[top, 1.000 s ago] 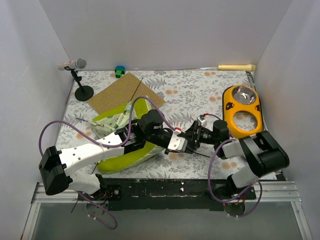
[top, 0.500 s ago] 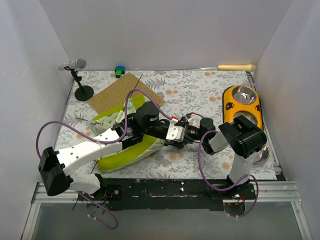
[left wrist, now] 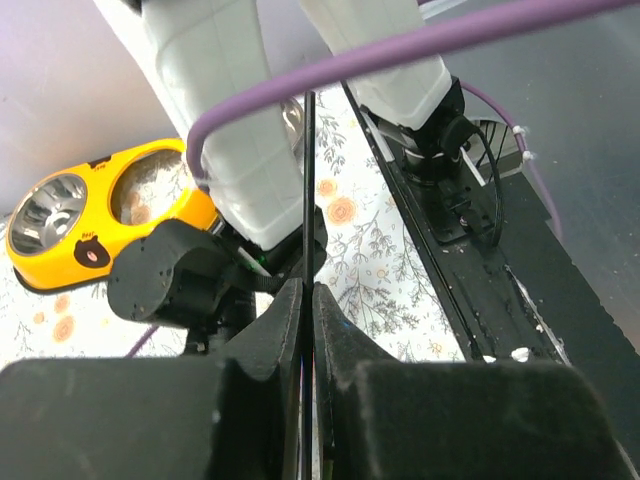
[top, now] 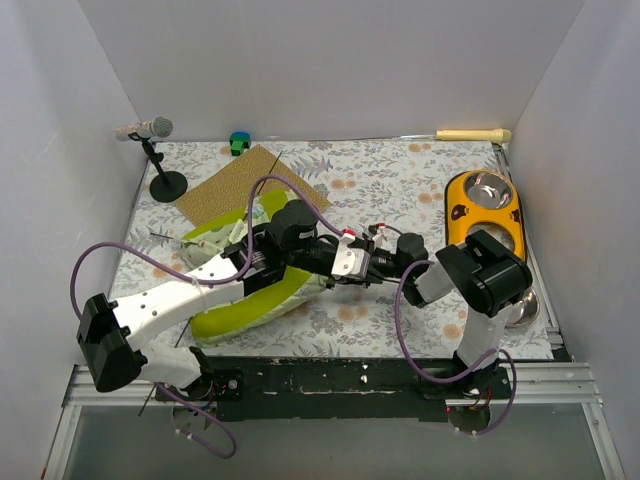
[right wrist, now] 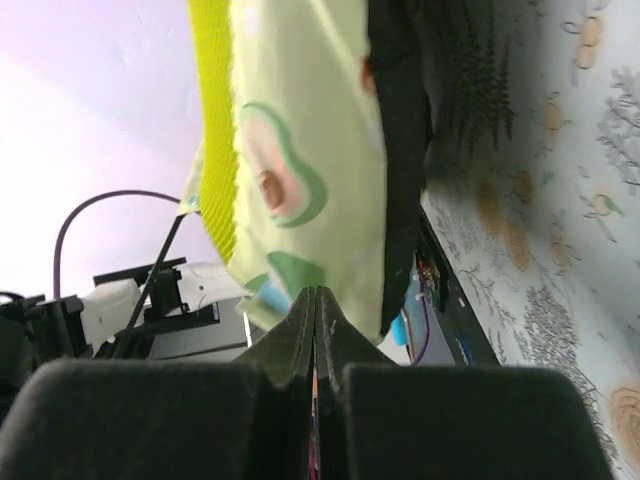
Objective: Set up the pet tent
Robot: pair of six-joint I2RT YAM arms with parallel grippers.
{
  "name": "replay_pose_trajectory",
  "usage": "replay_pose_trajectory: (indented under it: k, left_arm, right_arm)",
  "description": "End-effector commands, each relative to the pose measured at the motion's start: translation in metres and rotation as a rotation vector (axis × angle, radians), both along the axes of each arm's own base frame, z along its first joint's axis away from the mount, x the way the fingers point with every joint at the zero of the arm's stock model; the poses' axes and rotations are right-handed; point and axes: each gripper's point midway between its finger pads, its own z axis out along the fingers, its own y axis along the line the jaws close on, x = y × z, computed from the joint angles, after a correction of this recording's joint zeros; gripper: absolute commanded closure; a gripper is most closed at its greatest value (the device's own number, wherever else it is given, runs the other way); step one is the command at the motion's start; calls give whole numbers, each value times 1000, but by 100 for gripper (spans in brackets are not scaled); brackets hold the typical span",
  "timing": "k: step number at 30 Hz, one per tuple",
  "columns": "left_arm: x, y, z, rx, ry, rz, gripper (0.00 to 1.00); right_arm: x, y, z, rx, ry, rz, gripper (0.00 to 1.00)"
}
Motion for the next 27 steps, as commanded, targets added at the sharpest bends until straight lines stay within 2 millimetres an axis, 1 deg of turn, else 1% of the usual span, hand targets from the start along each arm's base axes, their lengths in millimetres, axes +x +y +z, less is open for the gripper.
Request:
replay_pose_trajectory:
  k: [1,4,6,7,8,9,10,12,13,14,16,17,20,22,24,25,27]
  left_arm:
    - [8,14,9,29,-28,46,100]
    - [16,23,5,68,-19,109,100]
    - [19,28,9,60,-31,133,100]
    - [18,29,10,56,-34,135,100]
    - [18,29,12,48,-38,134,100]
    - [18,29,14,42,-36,134,100]
    - [19,27,16,37,-33,136,100]
    - [21,25,22,24,-32,145,100]
    - [22,24,25,16,-35,145,100]
    - [23,23,28,8,-40,147,100]
    - [22,23,34,-4,-47,144,100]
    - [22,23,35,-5,-46,146,100]
    - [21,25,41,-17,-44,147,100]
    - [20,25,44,-24,-42,146,100]
    - [21,25,46,-30,-42,152,100]
    - [21,25,46,-32,-43,154,100]
    - [21,25,50,-42,-45,159,100]
  right_arm:
    - [-2,-6,82,208,-369,4,99]
    - [-3,-19,77,177,-350,0,99]
    - [-2,-26,71,146,-335,-6,99]
    - [-4,-26,67,132,-328,-4,98]
    - [-5,-27,64,122,-324,-14,76]
    - [-9,-26,56,102,-306,-24,42]
    - [-10,-25,50,88,-302,-34,17]
    - [-12,-20,38,71,-277,-33,13]
    - [-10,-17,33,67,-252,-33,13]
    - [-7,-12,33,76,-248,-26,12]
    - [2,-4,37,96,-247,-11,11]
    - [5,2,43,117,-257,5,11]
    - [7,18,52,151,-274,33,11]
    - [9,25,57,172,-288,33,11]
    - [9,29,62,198,-309,42,15]
    - [8,31,62,205,-308,45,21]
    - [9,33,61,215,-291,50,27]
